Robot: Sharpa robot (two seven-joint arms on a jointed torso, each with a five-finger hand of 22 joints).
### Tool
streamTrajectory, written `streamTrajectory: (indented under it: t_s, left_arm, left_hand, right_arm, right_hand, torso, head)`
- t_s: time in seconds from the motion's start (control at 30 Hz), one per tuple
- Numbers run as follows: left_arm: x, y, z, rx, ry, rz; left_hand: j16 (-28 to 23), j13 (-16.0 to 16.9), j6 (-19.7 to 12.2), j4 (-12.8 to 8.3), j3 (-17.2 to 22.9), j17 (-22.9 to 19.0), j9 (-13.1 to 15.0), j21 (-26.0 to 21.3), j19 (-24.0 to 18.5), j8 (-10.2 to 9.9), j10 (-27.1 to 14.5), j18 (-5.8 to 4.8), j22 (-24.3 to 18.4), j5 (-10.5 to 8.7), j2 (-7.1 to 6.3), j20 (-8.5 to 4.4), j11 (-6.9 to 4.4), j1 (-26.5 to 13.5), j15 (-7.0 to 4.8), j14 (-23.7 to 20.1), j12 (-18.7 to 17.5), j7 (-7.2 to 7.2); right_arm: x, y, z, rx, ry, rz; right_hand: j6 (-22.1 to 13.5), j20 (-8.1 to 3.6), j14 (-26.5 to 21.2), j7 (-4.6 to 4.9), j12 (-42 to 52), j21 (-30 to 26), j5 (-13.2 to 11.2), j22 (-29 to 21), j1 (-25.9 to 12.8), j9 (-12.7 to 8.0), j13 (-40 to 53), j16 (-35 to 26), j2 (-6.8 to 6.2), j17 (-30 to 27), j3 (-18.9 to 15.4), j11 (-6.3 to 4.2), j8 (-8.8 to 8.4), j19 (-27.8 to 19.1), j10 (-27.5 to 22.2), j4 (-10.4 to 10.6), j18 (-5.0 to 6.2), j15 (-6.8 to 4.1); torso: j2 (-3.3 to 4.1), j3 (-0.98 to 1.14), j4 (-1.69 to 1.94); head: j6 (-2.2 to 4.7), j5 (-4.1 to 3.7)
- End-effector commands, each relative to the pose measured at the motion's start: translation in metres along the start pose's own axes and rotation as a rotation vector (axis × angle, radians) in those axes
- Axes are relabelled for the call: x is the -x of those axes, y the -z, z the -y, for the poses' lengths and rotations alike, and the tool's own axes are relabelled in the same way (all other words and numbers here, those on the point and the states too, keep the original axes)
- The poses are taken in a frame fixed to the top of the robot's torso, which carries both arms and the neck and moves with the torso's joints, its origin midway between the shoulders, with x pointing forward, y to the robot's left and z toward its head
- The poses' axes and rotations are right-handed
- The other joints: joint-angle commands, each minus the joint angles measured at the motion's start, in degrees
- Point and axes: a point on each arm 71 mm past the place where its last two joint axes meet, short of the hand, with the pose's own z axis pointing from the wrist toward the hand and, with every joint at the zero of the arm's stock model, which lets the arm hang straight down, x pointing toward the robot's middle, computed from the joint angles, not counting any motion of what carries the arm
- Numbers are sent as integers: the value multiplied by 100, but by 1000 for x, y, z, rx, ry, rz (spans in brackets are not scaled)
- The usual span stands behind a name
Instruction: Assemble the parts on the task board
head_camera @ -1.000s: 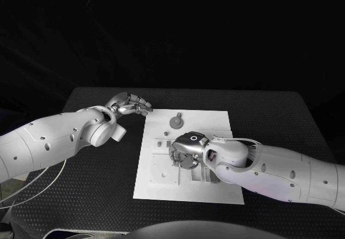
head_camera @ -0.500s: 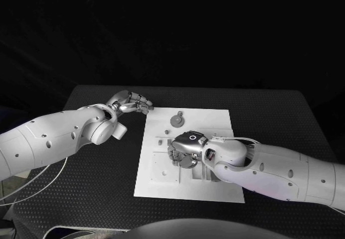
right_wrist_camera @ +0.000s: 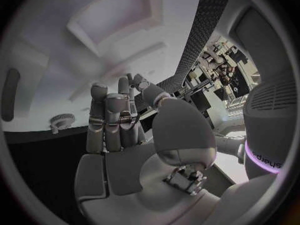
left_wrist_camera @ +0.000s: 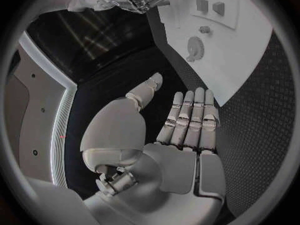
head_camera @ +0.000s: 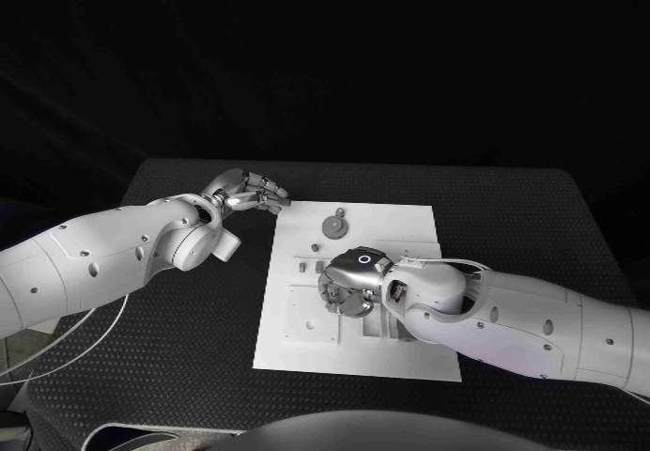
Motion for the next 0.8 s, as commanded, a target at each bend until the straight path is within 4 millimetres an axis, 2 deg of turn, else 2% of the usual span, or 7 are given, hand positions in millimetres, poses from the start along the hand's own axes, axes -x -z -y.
streamTrajectory:
  t_s: [0.03, 0.8]
  left_arm:
    - [-1, 0, 2, -6, 6, -3]
    - [-1, 0, 2, -6, 6, -3]
  left_hand:
    - [-37, -8, -46, 27, -22, 10, -7, 23, -17, 27, -16, 60, -10, 25, -44, 14, 5, -19, 12, -23, 26, 56]
    - [-48, -18, -47, 32, -22, 19, -7, 24, -21, 30, -16, 61, -23, 25, -45, 17, 5, -14, 15, -28, 27, 56]
  right_arm:
    - [-2, 0, -1, 8, 10, -21]
    - [-13, -8, -6, 11, 21, -77]
  right_hand:
    - [38, -42, -8, 17, -8, 40, 39, 123, 2, 5, 8, 24, 55, -7, 21, -11, 17, -8, 33, 28, 195, -32]
    - [29, -39, -18, 19, -17, 43, 39, 122, -6, 20, 16, 28, 64, -13, 23, -9, 12, -19, 28, 28, 195, -30]
  torso:
    - [0, -3, 0]
    - [0, -5, 0]
  head:
    - [-7, -2]
    - [-9, -17]
